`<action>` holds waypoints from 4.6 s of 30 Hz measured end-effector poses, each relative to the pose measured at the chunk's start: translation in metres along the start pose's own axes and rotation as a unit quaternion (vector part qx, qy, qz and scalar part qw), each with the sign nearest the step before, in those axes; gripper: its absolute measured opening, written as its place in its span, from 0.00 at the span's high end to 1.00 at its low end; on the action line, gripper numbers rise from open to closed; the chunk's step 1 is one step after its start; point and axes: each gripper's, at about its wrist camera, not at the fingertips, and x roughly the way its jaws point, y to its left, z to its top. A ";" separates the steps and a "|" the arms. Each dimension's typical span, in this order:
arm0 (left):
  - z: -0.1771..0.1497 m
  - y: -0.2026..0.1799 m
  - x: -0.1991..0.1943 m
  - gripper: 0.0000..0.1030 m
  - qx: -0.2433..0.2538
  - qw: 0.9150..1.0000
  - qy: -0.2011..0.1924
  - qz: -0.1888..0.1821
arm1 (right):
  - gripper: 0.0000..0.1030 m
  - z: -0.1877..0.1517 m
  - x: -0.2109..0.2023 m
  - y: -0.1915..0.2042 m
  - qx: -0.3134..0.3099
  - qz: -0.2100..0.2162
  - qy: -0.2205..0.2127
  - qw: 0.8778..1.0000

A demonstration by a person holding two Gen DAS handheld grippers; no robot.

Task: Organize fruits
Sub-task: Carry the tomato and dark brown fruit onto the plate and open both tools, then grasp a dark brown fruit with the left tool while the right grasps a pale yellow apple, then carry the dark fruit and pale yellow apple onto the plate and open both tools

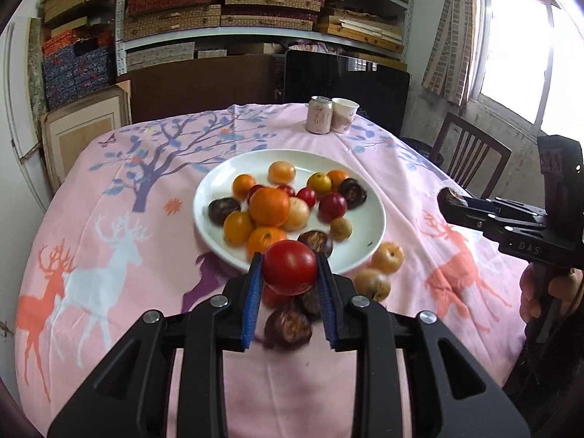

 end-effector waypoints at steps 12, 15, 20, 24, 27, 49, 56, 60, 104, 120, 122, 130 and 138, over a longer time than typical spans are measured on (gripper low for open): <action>0.011 -0.026 0.101 0.72 0.010 0.998 0.067 -0.016 | 0.60 0.033 0.094 0.003 0.002 0.024 0.054 0.998; 0.010 -0.022 0.104 0.48 0.002 0.998 0.065 -0.012 | 0.57 0.030 0.106 0.005 0.005 0.023 0.065 0.998; 0.007 -0.019 0.072 0.30 0.009 1.000 0.016 0.004 | 0.53 0.022 0.080 -0.004 0.020 0.019 0.031 0.999; -0.019 -0.018 0.052 0.24 0.042 0.999 0.025 0.017 | 0.46 0.002 0.056 -0.012 0.027 0.014 0.024 0.999; -0.042 -0.009 0.049 0.24 0.043 0.997 0.054 0.019 | 0.46 -0.019 0.046 -0.017 0.034 0.013 0.032 0.999; -0.060 -0.001 0.061 0.58 0.030 0.996 0.080 0.000 | 0.42 -0.047 0.050 -0.015 0.038 0.004 0.061 0.997; -0.055 0.016 0.048 0.58 -0.022 0.999 0.045 -0.016 | 0.46 -0.043 0.062 0.004 0.012 0.004 0.079 0.997; -0.055 0.014 0.048 0.58 -0.016 0.999 0.043 -0.020 | 0.50 -0.042 0.076 0.002 0.015 -0.019 0.105 0.994; -0.036 0.008 0.029 0.58 -0.001 1.000 0.002 -0.015 | 0.60 -0.031 0.019 -0.014 0.047 0.011 0.038 0.998; 0.030 -0.027 0.113 0.58 0.022 0.999 0.022 -0.029 | 0.60 0.066 0.099 -0.011 0.061 0.027 -0.023 0.998; 0.028 -0.025 0.120 0.58 0.022 0.999 0.030 -0.027 | 0.60 0.067 0.117 -0.008 0.056 0.032 -0.011 0.998; 0.027 -0.021 0.107 0.43 0.017 1.000 0.004 -0.014 | 0.36 0.061 0.121 -0.008 0.057 0.033 -0.016 0.998; -0.016 -0.028 0.064 0.31 0.046 0.999 0.013 -0.011 | 0.23 0.016 0.068 -0.032 0.110 0.045 -0.041 0.992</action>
